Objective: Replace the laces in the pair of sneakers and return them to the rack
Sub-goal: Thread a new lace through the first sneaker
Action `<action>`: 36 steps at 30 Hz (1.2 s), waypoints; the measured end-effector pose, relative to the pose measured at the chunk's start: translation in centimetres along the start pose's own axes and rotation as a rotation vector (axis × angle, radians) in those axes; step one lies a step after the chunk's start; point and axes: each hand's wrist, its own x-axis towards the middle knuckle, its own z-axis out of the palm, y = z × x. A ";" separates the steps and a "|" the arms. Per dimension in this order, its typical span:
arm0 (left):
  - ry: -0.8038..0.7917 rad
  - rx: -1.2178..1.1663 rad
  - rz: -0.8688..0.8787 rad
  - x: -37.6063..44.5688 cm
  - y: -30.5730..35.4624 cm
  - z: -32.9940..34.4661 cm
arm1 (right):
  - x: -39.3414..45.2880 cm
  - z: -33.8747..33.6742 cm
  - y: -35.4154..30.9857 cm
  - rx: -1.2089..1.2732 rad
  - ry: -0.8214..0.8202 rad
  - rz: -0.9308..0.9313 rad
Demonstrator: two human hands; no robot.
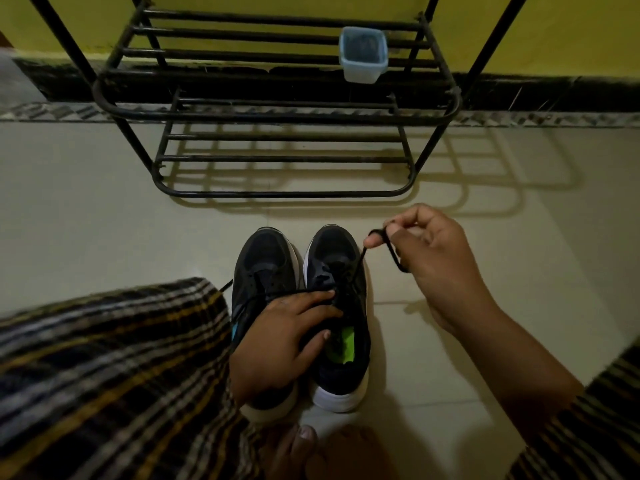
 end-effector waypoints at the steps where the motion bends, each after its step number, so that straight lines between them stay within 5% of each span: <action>1: -0.003 -0.001 -0.005 0.0 0.0 0.0 | -0.2 -0.1 -0.7 0.041 0.015 -0.041; 13: 0.003 -0.009 -0.025 -0.1 0.4 -0.2 | -0.7 -0.9 -2.8 0.174 -0.026 -0.165; 20: 0.065 0.010 -0.103 0.8 2.0 -0.9 | 0.2 -1.6 0.6 -0.380 0.086 -0.054; 24: 0.032 0.025 -0.244 2.5 2.4 -1.3 | 0.4 -1.1 2.2 -0.476 -0.115 0.106; 31: 0.038 -0.491 -0.545 2.8 3.2 -1.5 | 0.2 -0.1 5.5 -0.274 -0.306 0.253; 36: 0.027 -0.685 -0.592 2.3 3.0 -1.5 | 0.0 0.8 7.0 -0.354 -0.259 0.174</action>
